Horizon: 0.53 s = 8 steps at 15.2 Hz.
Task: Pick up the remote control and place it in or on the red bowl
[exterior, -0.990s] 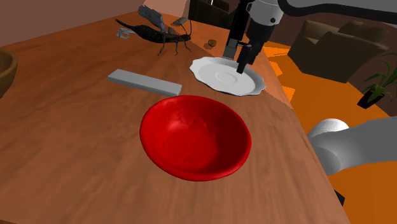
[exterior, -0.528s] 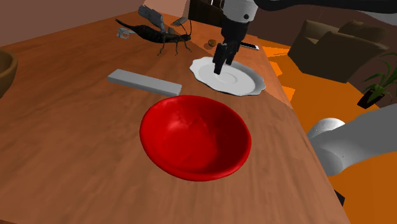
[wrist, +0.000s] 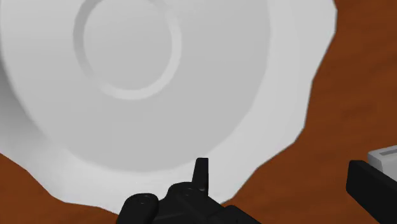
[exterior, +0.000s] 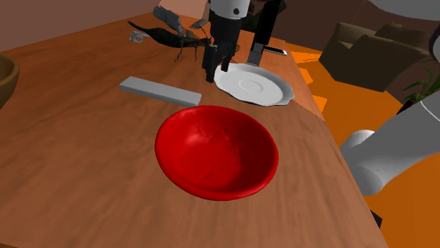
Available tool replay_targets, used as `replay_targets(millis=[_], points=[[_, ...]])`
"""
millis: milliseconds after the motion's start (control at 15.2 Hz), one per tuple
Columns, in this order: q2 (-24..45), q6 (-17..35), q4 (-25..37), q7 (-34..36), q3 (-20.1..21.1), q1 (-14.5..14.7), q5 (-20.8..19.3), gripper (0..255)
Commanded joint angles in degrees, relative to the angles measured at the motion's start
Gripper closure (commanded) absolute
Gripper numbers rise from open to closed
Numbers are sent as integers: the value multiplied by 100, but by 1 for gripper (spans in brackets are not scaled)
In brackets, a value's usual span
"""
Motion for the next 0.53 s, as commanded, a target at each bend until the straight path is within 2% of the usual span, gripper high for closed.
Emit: replay_targets(millis=[0, 462], points=[[381, -12, 371, 149, 165, 79, -32, 0], [1767, -254, 1887, 656, 656, 467, -354, 0]])
